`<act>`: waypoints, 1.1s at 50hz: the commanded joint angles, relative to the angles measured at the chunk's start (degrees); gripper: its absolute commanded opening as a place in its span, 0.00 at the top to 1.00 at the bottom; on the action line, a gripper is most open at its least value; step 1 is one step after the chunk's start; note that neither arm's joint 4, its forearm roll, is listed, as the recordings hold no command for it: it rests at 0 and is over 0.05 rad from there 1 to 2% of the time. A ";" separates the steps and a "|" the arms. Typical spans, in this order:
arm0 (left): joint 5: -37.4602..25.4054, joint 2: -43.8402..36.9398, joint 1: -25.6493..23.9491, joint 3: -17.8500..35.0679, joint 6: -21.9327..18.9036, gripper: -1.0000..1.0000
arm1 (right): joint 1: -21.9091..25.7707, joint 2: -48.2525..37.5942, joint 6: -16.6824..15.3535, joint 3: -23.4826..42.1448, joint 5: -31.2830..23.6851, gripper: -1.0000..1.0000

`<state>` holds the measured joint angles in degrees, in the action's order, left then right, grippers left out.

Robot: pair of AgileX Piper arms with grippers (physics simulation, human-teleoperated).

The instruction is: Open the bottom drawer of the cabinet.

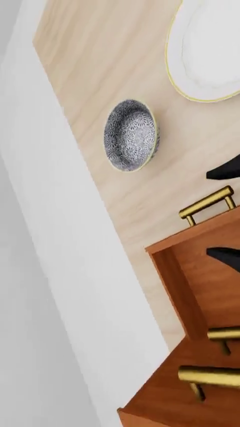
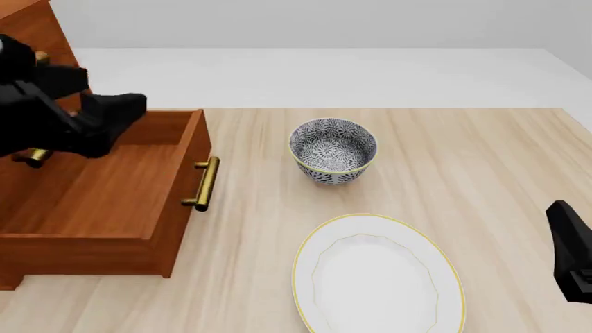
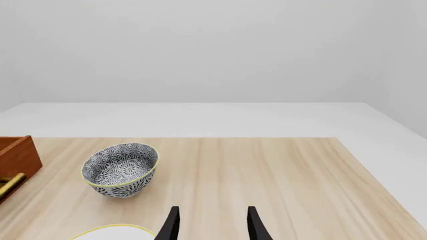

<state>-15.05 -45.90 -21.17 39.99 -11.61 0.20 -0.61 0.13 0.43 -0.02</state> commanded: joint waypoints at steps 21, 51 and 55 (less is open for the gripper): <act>-23.42 45.90 7.07 12.32 -3.19 0.00 | 0.00 0.00 -0.01 0.00 0.00 0.00; -54.80 45.90 16.22 46.23 0.62 0.00 | 0.01 0.00 -0.01 0.00 0.00 0.00; -54.84 45.90 16.85 45.32 0.42 0.00 | 0.01 0.00 -0.01 0.00 0.00 0.00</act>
<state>-64.50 -0.22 -6.59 80.92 -11.82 0.20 -0.61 0.13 0.43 -0.02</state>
